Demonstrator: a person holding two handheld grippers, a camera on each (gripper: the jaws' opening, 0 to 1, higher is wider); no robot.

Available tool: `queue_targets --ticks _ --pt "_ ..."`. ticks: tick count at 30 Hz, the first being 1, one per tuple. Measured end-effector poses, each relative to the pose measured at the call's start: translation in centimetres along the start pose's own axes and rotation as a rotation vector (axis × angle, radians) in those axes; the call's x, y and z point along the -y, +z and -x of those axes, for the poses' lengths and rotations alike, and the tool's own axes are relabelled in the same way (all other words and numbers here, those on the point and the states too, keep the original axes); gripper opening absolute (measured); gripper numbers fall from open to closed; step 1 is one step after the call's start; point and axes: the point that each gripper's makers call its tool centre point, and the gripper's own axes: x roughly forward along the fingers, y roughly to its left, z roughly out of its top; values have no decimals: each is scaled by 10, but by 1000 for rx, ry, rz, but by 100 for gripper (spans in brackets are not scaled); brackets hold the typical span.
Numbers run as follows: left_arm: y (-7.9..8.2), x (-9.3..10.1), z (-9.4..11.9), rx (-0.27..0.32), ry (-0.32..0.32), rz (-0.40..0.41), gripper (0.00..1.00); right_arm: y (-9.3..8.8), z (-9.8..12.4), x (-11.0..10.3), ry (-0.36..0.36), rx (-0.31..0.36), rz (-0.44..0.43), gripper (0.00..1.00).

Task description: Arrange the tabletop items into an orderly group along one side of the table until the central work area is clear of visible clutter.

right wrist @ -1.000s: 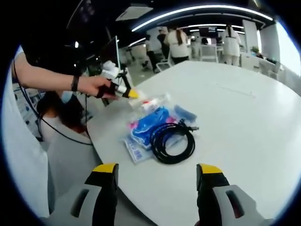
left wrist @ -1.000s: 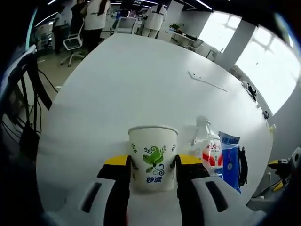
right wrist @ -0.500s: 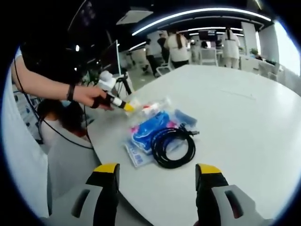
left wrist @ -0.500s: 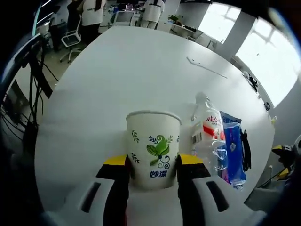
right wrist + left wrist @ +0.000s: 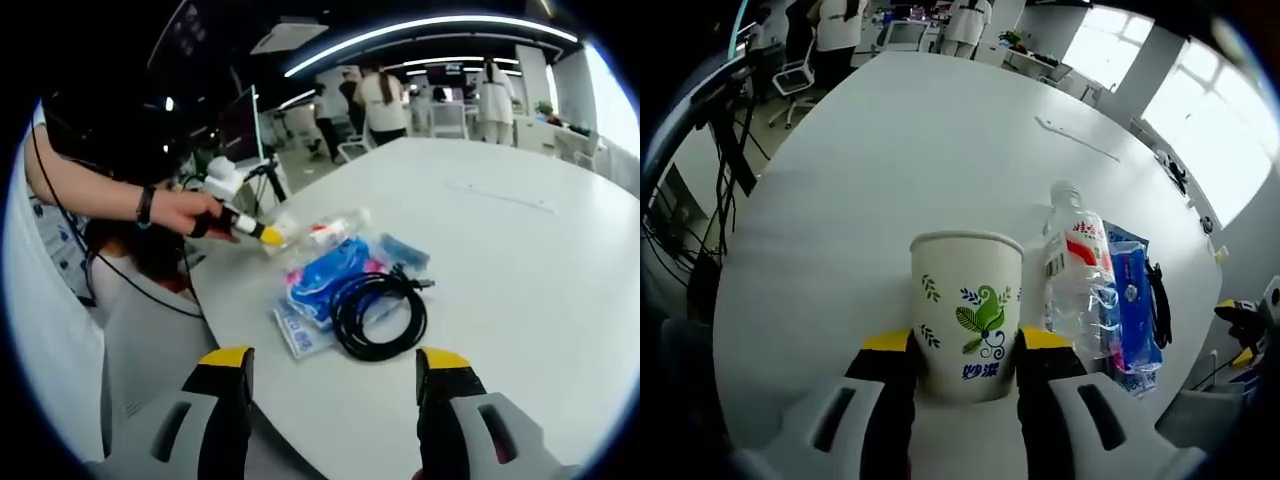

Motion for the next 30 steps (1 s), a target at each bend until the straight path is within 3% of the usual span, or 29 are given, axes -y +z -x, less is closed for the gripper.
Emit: queue_targets --ticks 12,24,30 --pt "-2 -2 20 62 -11 40 38 0 1 -1 6 -4 -1 67" --pt "27 34 58 202 -87 -184 38 18 -7 -8 35 -4 33 66" --pt "36 56 72 237 -130 -329 38 30 -13 -18 63 0 59 66"
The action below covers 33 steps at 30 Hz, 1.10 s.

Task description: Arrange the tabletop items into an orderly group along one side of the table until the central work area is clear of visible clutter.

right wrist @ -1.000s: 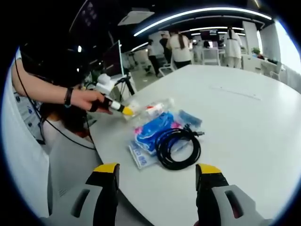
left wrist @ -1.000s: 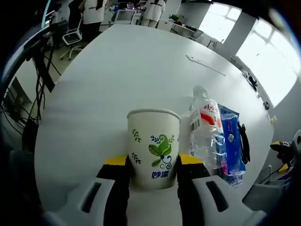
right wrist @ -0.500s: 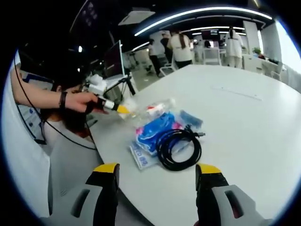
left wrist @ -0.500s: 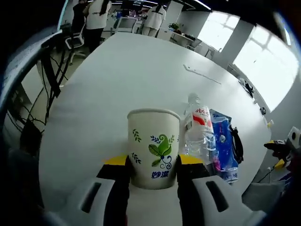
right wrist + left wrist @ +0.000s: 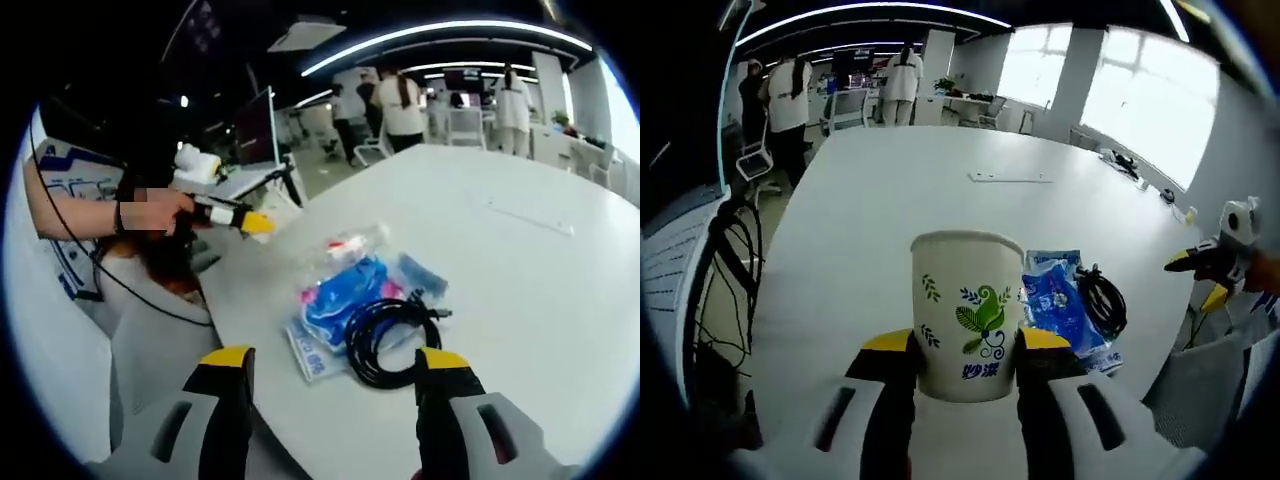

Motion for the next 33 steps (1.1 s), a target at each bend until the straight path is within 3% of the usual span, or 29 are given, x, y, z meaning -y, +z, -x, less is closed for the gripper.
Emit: queue_targets --ticks 5,10,17,21,33 --pt "7 26 5 1 -75 -159 38 5 -5 -8 17 -6 22 66" --pt "7 56 11 3 -136 -257 38 9 -9 -14 39 3 19 66" --pt "-7 92 13 -20 -228 -373 38 15 -19 -30 93 16 13 64" --pt "-19 113 16 -45 -281 -503 38 19 -25 -42 137 27 1 62" --pt "-39 156 20 -65 -370 -606 38 38 -40 -93 314 108 -99 43"
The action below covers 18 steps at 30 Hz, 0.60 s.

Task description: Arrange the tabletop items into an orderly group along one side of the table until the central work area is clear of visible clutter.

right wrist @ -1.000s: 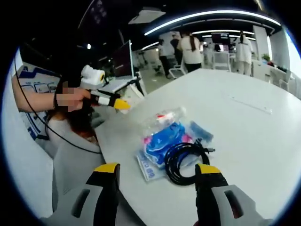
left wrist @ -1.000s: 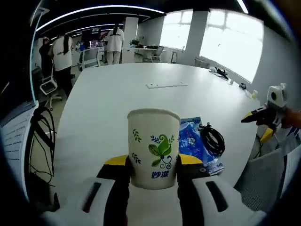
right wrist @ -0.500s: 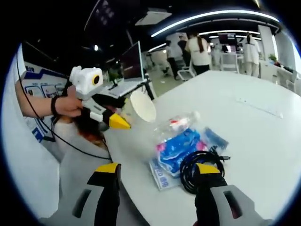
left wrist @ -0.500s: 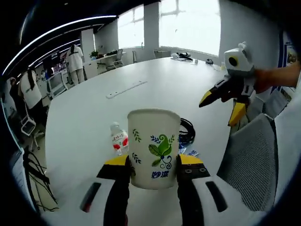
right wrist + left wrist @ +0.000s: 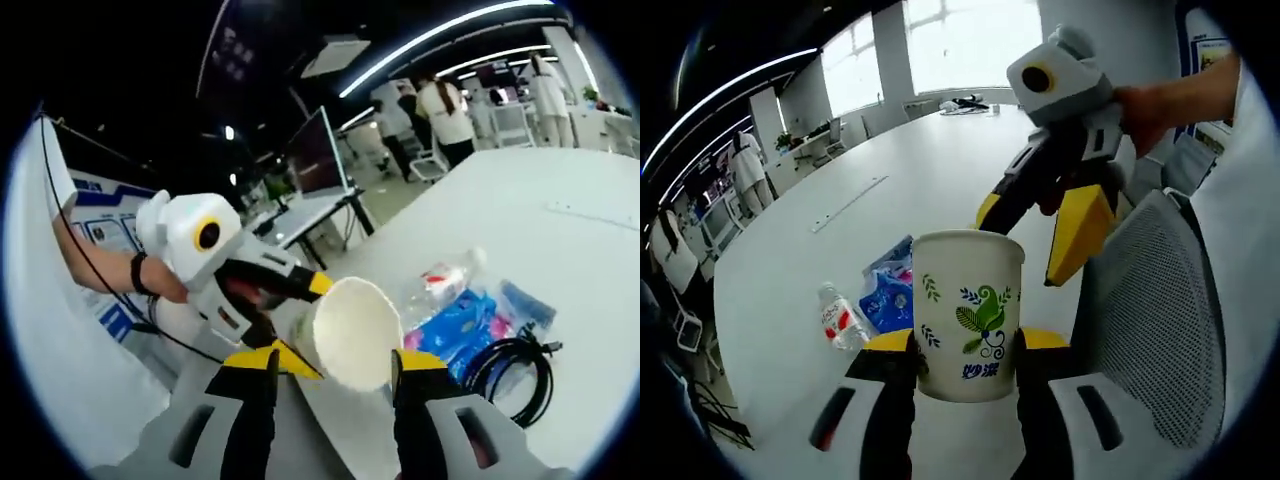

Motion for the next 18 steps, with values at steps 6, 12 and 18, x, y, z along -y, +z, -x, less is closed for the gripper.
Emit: queue_targets --ticks 6,12,18 --pt "0 10 -2 -17 -31 -47 38 3 -7 -15 57 40 -30 29" --pt "4 9 -2 -21 -50 -70 38 10 -7 -21 89 63 -39 1" --pt "14 16 -5 -20 -88 -93 39 12 3 -22 99 55 -25 0"
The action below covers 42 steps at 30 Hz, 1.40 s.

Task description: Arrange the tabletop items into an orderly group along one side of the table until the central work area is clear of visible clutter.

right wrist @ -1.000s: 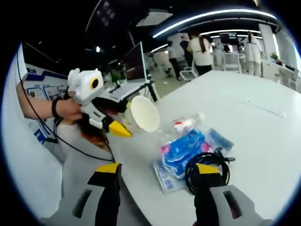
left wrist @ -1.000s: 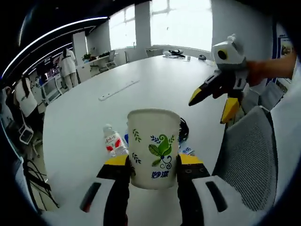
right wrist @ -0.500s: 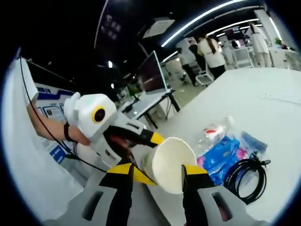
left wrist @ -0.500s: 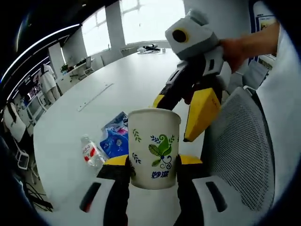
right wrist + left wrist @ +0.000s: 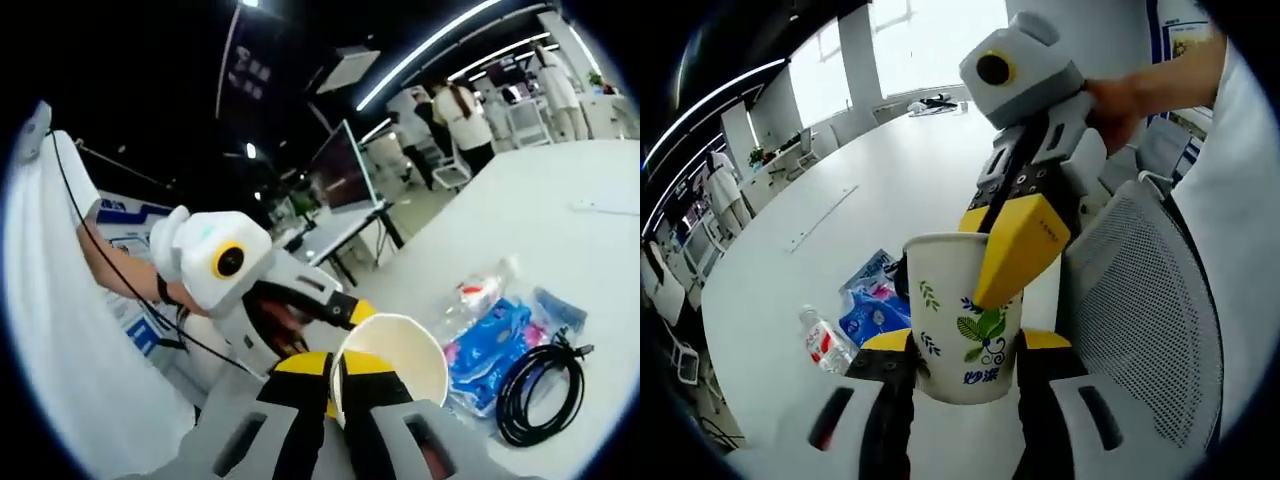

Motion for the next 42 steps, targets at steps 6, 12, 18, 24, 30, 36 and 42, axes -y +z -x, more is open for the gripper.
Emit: queue_targets --ticks 6,12,18,24,30,36,42 --pt "-5 -10 6 -34 -11 48 37 3 3 16 -52 6 -10 0" --pt "-16 -29 22 -55 11 137 37 12 3 56 -208 -3 -8 0" --pt "-24 -53 38 -25 91 308 39 14 -4 91 -334 -46 20 0" --pt "-32 -83 55 4 182 435 40 34 -24 93 -331 -23 55 0" --pt "-29 -108 71 33 253 467 40 32 -57 76 -265 -137 213 0" --pt "-30 -115 83 66 304 510 40 16 -91 64 -213 -290 444 0" --pt "-36 -118 102 146 385 614 40 5 -113 53 -143 -401 602 0"
